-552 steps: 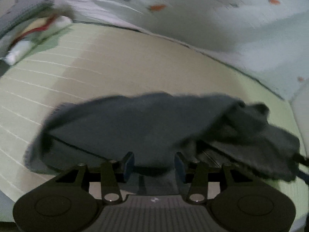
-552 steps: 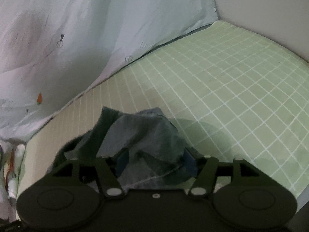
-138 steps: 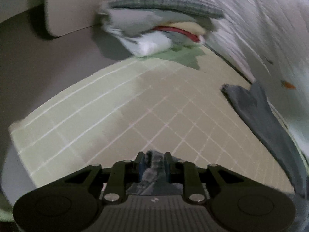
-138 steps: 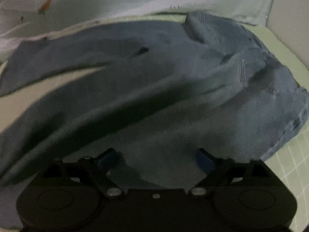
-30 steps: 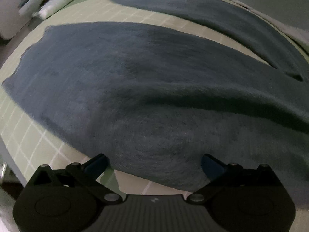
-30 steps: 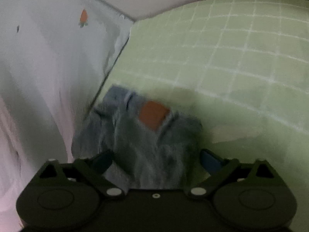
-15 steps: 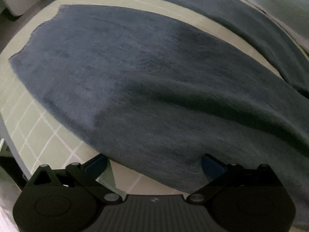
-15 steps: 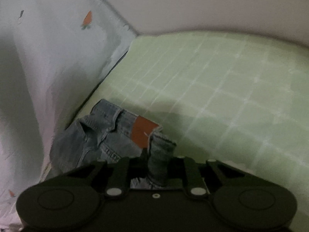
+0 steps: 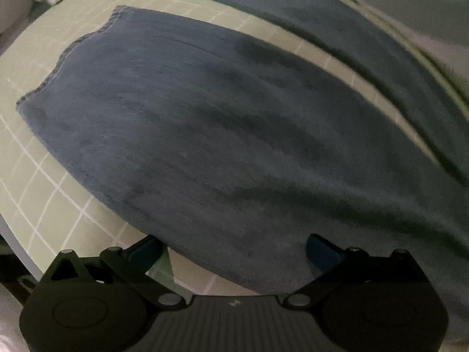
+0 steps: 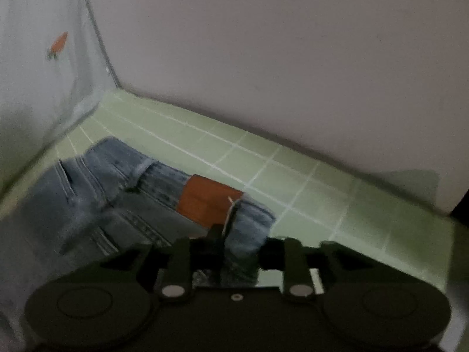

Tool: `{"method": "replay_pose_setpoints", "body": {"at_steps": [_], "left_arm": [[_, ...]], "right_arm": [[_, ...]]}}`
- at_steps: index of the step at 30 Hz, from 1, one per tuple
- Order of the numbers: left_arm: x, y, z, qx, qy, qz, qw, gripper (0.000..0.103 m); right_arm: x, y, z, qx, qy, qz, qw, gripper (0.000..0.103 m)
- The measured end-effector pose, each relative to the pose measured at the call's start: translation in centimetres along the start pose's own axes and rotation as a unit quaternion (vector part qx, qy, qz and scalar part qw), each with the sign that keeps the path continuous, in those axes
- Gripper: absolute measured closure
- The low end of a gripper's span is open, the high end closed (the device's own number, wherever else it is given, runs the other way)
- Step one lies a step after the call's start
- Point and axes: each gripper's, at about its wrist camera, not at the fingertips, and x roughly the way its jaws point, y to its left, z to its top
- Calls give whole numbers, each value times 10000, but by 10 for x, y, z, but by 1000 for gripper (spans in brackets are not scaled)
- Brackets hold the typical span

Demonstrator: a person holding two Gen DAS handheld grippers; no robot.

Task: Fold clothes

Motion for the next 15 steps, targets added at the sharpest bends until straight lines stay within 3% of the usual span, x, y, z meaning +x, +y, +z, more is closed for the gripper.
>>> {"method": "replay_pose_setpoints", "body": {"at_steps": [2, 6, 11, 15], "left_arm": [[-3, 9, 3, -214, -27, -232, 9995, 0], [-8, 28, 12, -459, -60, -563, 9973, 0], [-23, 45, 27, -325, -295, -585, 9973, 0], [-24, 66, 52, -254, -423, -670, 9965, 0]], "right_arm": [[-7, 13, -1, -490, -67, -268, 9984, 62], [-33, 42, -11, -1401, -537, -767, 9857, 22], [-67, 83, -30, -1824, -815, -870, 9760, 8], [-82, 125, -44, -1895, -779, -631, 9767, 3]]}}
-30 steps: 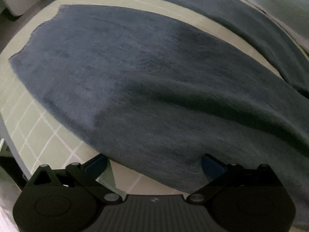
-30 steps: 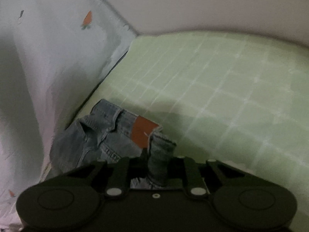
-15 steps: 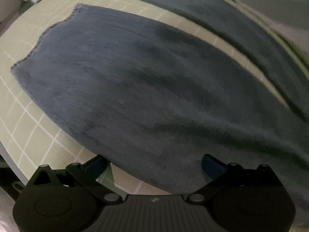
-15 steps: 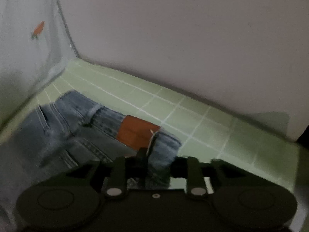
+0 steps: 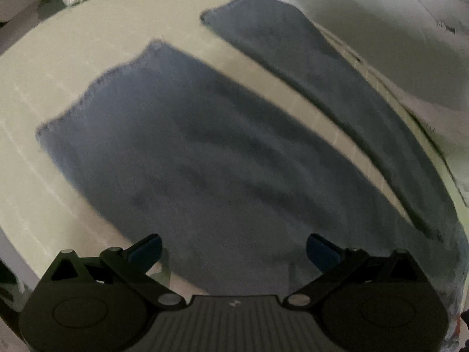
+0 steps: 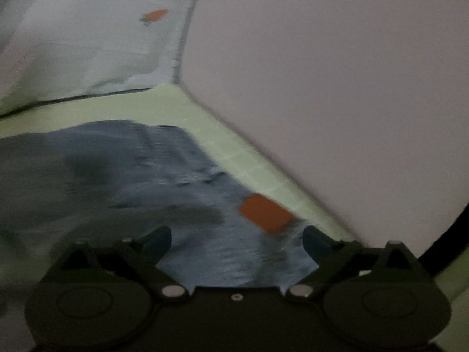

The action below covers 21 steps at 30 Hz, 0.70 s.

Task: Fold clothes

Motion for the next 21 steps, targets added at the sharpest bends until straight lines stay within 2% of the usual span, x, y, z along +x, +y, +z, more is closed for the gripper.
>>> {"method": "replay_pose_setpoints", "body": {"at_steps": [4, 7, 12, 14, 17, 21], "left_arm": [[7, 15, 31, 145, -98, 104, 9998, 0], [10, 32, 55, 127, -166, 111, 9997, 0], [29, 60, 114, -12, -382, 173, 9991, 0], [41, 71, 142, -35, -494, 269, 9984, 0], [56, 79, 174, -15, -585, 309, 9978, 0], [73, 75, 207, 139, -908, 313, 9953, 0]], "right_arm": [[-13, 51, 4, -68, 163, 539, 9984, 3], [-24, 101, 14, -205, 105, 916, 9955, 3], [-24, 180, 39, -187, 71, 1348, 9907, 2], [-17, 213, 45, -149, 203, 1468, 9888, 2], [-5, 249, 45, -202, 434, 1429, 9886, 2], [2, 265, 36, 112, 436, 1499, 9877, 0]]}}
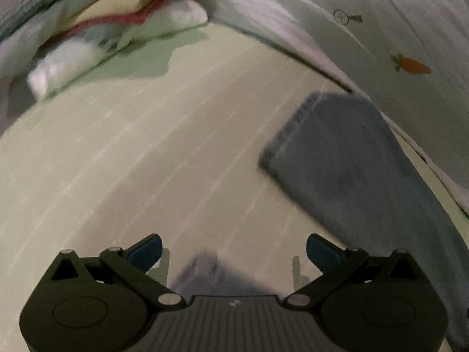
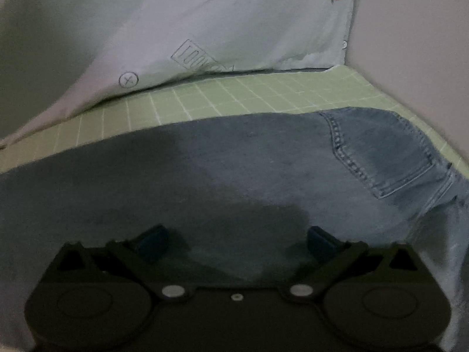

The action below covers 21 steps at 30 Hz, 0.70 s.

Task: Fold clothes

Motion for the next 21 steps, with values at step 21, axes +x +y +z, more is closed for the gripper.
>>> {"method": "replay_pose_setpoints", "body": {"at_steps": [21], "left_arm": [[120, -107, 125, 597, 444, -2513, 9650, 4]], "right_arm": [[3, 0, -8, 124, -467, 112, 9988, 0]]}}
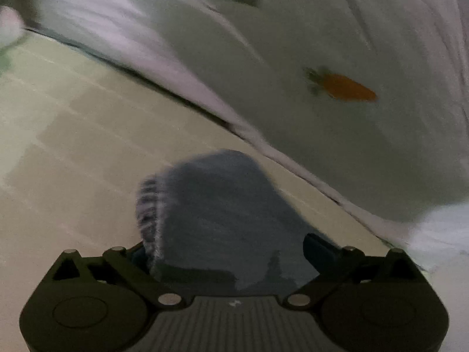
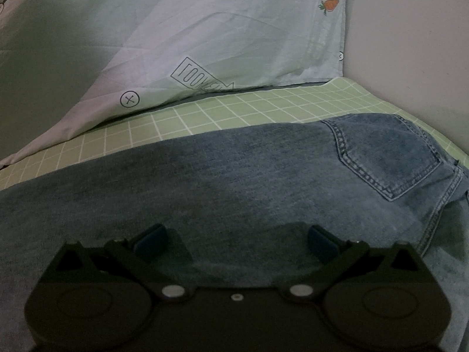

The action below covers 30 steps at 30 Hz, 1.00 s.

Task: Fold clothes

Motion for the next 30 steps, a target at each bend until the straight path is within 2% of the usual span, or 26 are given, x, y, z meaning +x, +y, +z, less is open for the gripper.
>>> {"method": "replay_pose_setpoints", "body": {"at_steps": [2, 4, 5, 7, 9, 12, 13, 15, 16, 17, 18, 19, 20, 21, 22, 25, 27, 30], "left_arm": [[4, -6, 1, -40, -27, -113, 9999, 4], [4, -4, 2, -343, -167, -248, 9990, 14], [1, 0, 4, -539, -318, -247, 9977, 29], [-10, 11, 9, -1004, -751, -134, 9920, 72], [-30, 17, 15, -1013, -1208, 231, 9872, 98], [-64, 24, 24, -821, -1895, 887, 9744, 97], [-73, 25, 27, -711, -2012, 1163, 9700, 97], [-87, 26, 32, -439, -1968, 1769, 9633, 97], [-93, 26, 31, -354, -1917, 1924, 9618, 96], [-98, 25, 27, -307, -1855, 1961, 9624, 91], [-104, 25, 24, -261, -1794, 1998, 9629, 79], [-106, 20, 19, -174, -1683, 1954, 9660, 62], [-104, 14, 13, -36, -1507, 1867, 9708, 53], [-100, 8, 5, 133, -1280, 1825, 9747, 39], [-92, 2, -2, 263, -1055, 1829, 9771, 34], [-74, -3, -25, 245, -592, 2156, 9744, 33], [-71, -4, -39, 53, -550, 2444, 9681, 28], [-69, -7, -51, -161, -727, 2678, 9606, 31]], "right_arm": [[0, 0, 0, 0, 1, 0, 10000, 0], [0, 0, 0, 2, 2, -3, 10000, 0], [0, 0, 0, 2, 3, -4, 10000, 0], [0, 0, 0, 4, 4, -8, 10000, 0], [0, 0, 1, 5, 8, -14, 10000, 0], [-1, 1, 1, 5, 9, -17, 10000, 0], [-1, 1, 1, 5, 11, -21, 10000, 0], [-1, 1, 1, 1, 14, -23, 10000, 0], [-1, 1, 2, -3, 16, -24, 10000, 0], [-1, 1, 2, -4, 17, -24, 10000, 0], [-1, 1, 2, -5, 18, -23, 10000, 0], [-1, 1, 2, -8, 20, -24, 10000, 0], [-1, 1, 2, -9, 20, -22, 10000, 0], [0, 1, 2, -11, 21, -20, 10000, 0], [0, 1, 2, -14, 22, -18, 10000, 0], [-1, 1, 2, -12, 23, -21, 10000, 0], [-1, 1, 2, -11, 24, -22, 10000, 0], [-1, 1, 2, -13, 25, -23, 10000, 0]]}}
